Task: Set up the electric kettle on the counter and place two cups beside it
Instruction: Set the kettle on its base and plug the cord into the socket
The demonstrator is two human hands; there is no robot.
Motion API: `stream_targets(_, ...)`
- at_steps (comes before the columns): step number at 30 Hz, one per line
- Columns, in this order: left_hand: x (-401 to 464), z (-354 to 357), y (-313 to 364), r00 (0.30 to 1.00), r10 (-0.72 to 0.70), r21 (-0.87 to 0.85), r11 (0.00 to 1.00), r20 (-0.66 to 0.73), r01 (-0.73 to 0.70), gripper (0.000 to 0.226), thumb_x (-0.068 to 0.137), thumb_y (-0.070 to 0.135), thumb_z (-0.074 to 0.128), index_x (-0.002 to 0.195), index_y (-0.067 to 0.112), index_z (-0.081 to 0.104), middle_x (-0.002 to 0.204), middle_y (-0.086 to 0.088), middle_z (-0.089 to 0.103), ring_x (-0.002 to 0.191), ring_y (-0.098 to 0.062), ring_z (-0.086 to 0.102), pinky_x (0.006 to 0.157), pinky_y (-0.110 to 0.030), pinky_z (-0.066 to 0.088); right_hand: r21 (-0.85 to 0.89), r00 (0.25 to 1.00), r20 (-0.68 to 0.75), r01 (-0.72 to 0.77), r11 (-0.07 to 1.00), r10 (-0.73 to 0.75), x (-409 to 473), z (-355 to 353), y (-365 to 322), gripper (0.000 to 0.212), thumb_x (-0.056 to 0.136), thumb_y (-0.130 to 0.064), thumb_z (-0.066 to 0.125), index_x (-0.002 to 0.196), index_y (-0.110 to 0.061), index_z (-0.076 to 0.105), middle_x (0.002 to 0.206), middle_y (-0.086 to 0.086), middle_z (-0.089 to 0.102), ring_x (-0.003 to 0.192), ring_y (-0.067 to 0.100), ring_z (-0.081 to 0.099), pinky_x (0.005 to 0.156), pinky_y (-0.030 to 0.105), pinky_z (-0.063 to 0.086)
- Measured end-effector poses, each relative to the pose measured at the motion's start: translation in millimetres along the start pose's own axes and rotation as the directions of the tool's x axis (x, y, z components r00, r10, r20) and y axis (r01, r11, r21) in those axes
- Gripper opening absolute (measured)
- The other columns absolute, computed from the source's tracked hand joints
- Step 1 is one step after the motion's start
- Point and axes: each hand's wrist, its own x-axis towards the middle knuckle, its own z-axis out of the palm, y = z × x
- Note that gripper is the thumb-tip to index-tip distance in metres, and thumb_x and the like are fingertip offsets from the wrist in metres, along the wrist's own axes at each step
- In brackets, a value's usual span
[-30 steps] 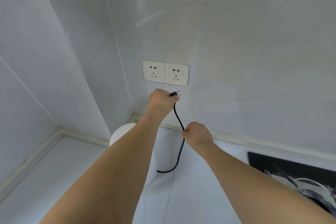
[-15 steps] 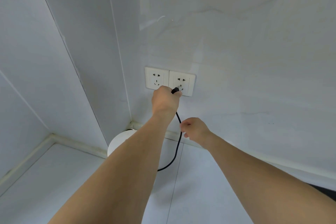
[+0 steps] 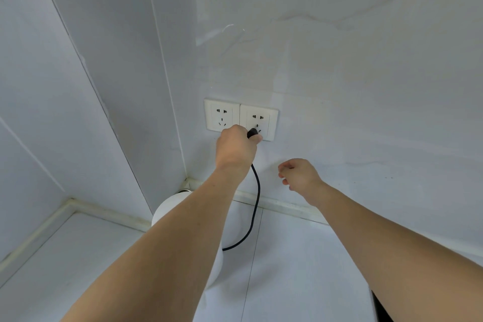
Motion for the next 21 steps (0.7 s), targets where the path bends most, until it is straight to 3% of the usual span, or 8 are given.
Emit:
stream_targets(5,2,0,0,1.000,-0.002,0.021,1.000,0.005,0.002,0.051,0.090,0.035,0.063,0.054,0.013,0.036,0.053,-0.002,0.038,0.047,-0.018,0.034,0.043,-0.028,0.023,0.012,0.999,-0.033,0.022,1.000,-0.021,2,-7,-1,0.020,0.087,-0.015,0.052,0.072,-0.022,0.063,0.087,0.006,0.068,0.076,0.023,0.060,0.068,0.034,0.049)
stream_targets(13,6,9,5,0.999,-0.015,-0.017,1.000,-0.031,0.014,0.052,0.090,0.032,0.064,0.053,0.013,0.033,0.053,-0.001,0.036,0.047,-0.019,0.032,0.043,-0.027,0.022,-0.005,0.991,-0.108,0.082,0.997,-0.082,4,-16,8,0.015,0.091,-0.018,0.054,0.082,-0.021,0.066,0.080,-0.004,0.063,0.069,0.014,0.055,0.059,0.023,0.043)
stream_targets(19,4,8,2,1.000,0.005,-0.041,0.999,-0.017,-0.006,0.053,0.087,0.034,0.066,0.052,0.012,0.033,0.049,0.000,0.034,0.045,-0.019,0.030,0.044,-0.028,0.020,-0.073,0.966,-0.181,0.175,0.982,-0.185,-5,-21,-6,0.019,0.092,-0.019,0.052,0.096,-0.016,0.070,0.092,-0.006,0.065,0.085,0.014,0.059,0.066,0.022,0.042)
stream_targets(21,8,-1,-3,0.999,0.026,-0.092,0.996,0.037,-0.023,0.047,0.086,0.032,0.066,0.055,0.005,0.043,0.052,-0.002,0.038,0.048,-0.022,0.032,0.047,-0.027,0.023,-0.130,0.955,-0.169,0.222,0.966,-0.242,-8,-20,-17,0.020,0.091,-0.019,0.051,0.094,-0.014,0.071,0.095,-0.005,0.068,0.087,0.014,0.061,0.071,0.023,0.044)
